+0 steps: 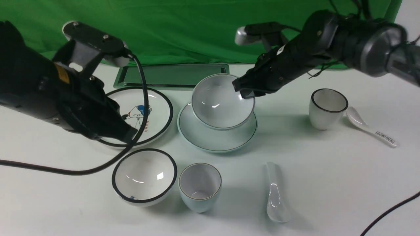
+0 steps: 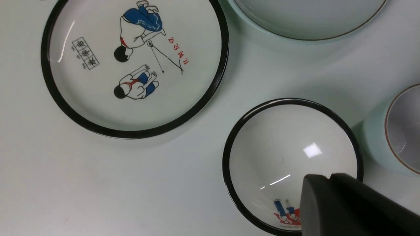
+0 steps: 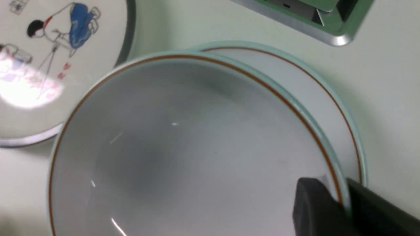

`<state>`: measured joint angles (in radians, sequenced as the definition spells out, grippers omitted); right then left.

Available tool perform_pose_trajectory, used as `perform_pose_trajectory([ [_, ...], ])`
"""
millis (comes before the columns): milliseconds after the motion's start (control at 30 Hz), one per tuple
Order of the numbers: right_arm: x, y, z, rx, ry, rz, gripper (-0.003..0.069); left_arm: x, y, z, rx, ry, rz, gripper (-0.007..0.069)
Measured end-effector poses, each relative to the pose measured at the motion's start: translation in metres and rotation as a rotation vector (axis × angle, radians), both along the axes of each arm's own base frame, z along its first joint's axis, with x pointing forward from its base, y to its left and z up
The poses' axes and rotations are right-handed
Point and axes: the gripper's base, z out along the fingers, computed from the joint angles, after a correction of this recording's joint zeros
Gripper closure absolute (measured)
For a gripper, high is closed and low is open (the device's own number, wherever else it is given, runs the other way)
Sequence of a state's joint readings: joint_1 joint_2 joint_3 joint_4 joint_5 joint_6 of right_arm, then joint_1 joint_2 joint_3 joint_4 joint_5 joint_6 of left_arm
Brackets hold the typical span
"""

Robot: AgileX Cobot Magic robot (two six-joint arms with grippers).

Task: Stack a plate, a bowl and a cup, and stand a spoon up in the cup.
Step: Use the right arm to put the blue rice bowl into the blue large plate in the middle, then use the right arm to grab a blue teacup

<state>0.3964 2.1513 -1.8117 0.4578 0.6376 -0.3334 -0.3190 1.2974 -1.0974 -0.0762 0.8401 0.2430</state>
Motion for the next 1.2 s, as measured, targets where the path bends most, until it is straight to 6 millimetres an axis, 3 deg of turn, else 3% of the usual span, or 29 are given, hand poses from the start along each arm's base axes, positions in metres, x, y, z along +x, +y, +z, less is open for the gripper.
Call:
perform_pose_trajectory([
  [167, 0.016, 0.006, -0.020, 0.002, 0.015, -0.018, 0.0585, 0.000, 0.000, 0.000, 0.002, 0.004, -0.001, 0.0652],
  [333, 0.018, 0.007, -0.030, -0.006, 0.034, -0.020, 0.0562, 0.001, 0.000, 0.000, -0.002, -0.009, 0.000, 0.0652],
  [433, 0.018, 0.007, -0.031, -0.014, 0.037, -0.017, 0.0504, 0.001, 0.000, 0.001, -0.005, -0.019, 0.000, 0.0652],
  [567, 0.014, 0.004, -0.027, -0.056, 0.066, 0.003, 0.0331, 0.002, 0.000, 0.001, -0.006, -0.022, 0.000, 0.0652],
  [600, 0.014, 0.004, -0.027, -0.059, 0.067, 0.005, 0.0324, 0.002, 0.000, 0.001, -0.006, -0.022, 0.000, 0.0652],
  [633, 0.009, 0.001, -0.019, -0.089, 0.077, 0.021, 0.0278, 0.002, 0.000, 0.001, -0.006, -0.022, 0.000, 0.0652],
  [733, 0.001, -0.006, 0.000, -0.149, 0.077, 0.050, 0.0241, 0.002, 0.000, 0.001, -0.006, -0.022, 0.000, 0.0652],
  [833, -0.011, -0.014, 0.030, -0.195, 0.066, 0.069, 0.0234, 0.002, 0.000, 0.001, -0.006, -0.022, 0.000, 0.0652],
  [1000, -0.048, -0.028, 0.076, -0.263, 0.161, 0.139, 0.0234, 0.002, -0.001, 0.001, -0.010, -0.023, 0.001, 0.0629],
  [1100, -0.066, -0.025, 0.087, -0.281, 0.178, 0.175, 0.0233, 0.002, -0.001, 0.001, -0.013, -0.022, 0.001, 0.0615],
  [1200, -0.091, -0.011, 0.088, -0.300, 0.194, 0.241, 0.0233, 0.002, -0.001, 0.001, -0.014, -0.022, 0.001, 0.0600],
])
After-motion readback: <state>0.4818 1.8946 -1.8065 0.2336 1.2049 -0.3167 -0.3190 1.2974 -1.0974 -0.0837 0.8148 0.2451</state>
